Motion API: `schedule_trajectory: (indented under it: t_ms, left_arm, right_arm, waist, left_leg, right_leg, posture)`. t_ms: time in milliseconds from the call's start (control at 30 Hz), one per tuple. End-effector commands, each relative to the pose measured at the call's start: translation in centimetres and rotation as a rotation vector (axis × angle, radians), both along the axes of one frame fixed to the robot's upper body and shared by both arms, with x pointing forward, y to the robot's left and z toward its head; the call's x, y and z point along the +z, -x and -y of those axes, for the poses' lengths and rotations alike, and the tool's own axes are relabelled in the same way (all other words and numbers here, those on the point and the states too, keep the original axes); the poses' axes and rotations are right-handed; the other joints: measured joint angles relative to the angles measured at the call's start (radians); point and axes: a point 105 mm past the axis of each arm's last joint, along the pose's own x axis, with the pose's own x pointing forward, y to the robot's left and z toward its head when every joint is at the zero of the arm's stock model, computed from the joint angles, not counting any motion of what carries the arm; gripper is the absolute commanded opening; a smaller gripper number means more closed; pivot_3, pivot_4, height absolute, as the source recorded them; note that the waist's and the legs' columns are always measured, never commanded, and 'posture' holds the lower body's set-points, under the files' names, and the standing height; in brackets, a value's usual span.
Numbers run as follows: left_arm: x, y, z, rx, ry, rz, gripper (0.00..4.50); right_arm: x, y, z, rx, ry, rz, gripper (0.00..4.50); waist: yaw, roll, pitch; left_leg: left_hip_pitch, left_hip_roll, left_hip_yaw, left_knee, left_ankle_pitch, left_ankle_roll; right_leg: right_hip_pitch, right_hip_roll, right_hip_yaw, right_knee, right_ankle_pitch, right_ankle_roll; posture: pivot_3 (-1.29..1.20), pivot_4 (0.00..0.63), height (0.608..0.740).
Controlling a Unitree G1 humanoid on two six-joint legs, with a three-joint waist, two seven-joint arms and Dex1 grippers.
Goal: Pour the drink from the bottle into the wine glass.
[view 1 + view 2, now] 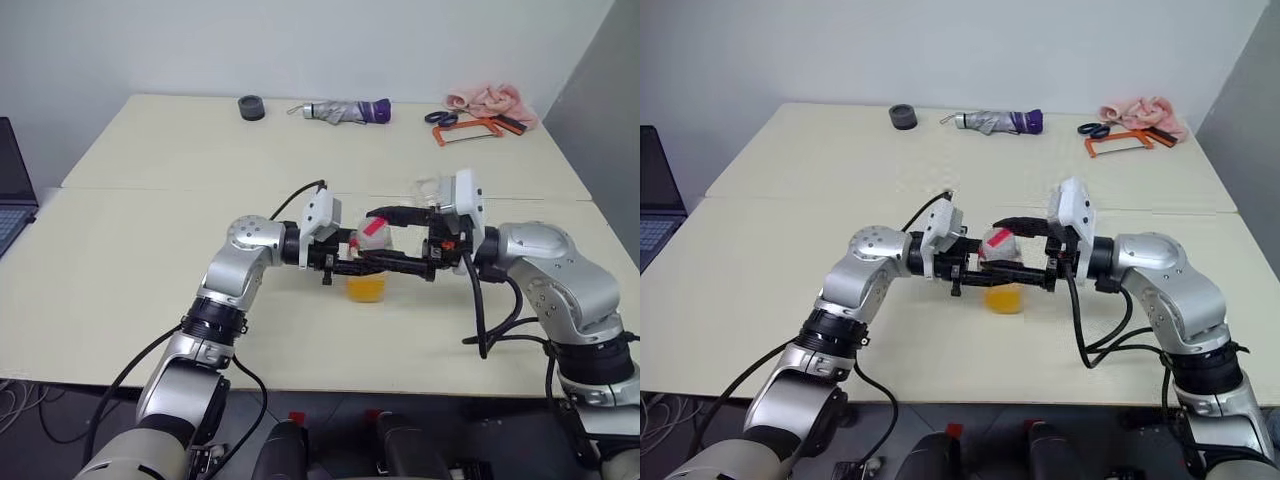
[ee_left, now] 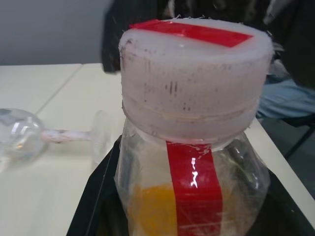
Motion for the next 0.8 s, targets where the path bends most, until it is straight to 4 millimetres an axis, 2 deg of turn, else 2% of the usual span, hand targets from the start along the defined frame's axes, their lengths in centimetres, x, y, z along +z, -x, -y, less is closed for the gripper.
schedule_trajectory:
  t_ms: [33, 133, 233, 500, 800]
  left_arm:
    - [1.9, 0.5, 0.0, -0.016, 0.049, 0.061, 1.81]
    - [1.7, 0.4, -0.1, -0.014, 0.044, 0.054, 1.81]
    - [1.5, 0.4, 0.0, -0.020, 0.038, 0.051, 1.81]
    - [1.3, 0.5, 0.2, -0.044, 0.023, 0.043, 1.81]
    - [1.1, 0.6, 0.1, -0.046, 0.014, 0.044, 1.81]
  right_arm:
    - [2.4, 1.8, 0.5, -0.048, -0.066, 0.092, 4.50]
    - [2.3, 2.8, 0.3, -0.104, -0.083, 0.110, 4.50]
    - [1.9, 3.0, -0.6, -0.169, -0.068, 0.160, 4.50]
    - [2.1, 1.1, -1.8, -0.293, -0.081, 0.234, 4.50]
    - [1.8, 0.2, -1.4, -0.359, -0.058, 0.244, 4.50]
  waist:
    - [0.000, 0.000, 0.000]
    - [0.000, 0.000, 0.000]
    - [-0.003, 0.000, 0.000]
    - [-0.001, 0.000, 0.000]
    - [-0.001, 0.000, 0.000]
  left_leg:
    - [0.000, 0.000, 0.000, 0.000, 0.000, 0.000]
    - [0.000, 0.000, 0.000, 0.000, 0.000, 0.000]
    - [0.000, 0.000, 0.000, 0.000, 0.000, 0.000]
    - [0.001, 0.000, 0.001, 0.000, 0.000, 0.000]
    - [0.000, 0.000, 0.000, 0.000, 0.000, 0.000]
  right_leg:
    - [0.000, 0.000, 0.000, 0.000, 0.000, 0.000]
    - [0.000, 0.000, 0.000, 0.000, 0.000, 0.000]
    - [0.000, 0.000, 0.001, 0.000, 0.000, 0.000]
    - [0.000, 0.001, 0.001, 0.000, 0.000, 0.000]
    - [0.000, 0.001, 0.000, 0.000, 0.000, 0.000]
  posture:
    - [0.00, 0.150, 0.740]
    - [0.00, 0.150, 0.740]
    - [0.00, 0.150, 0.740]
    - [0.00, 0.150, 0.740]
    - [0.00, 0.150, 0.740]
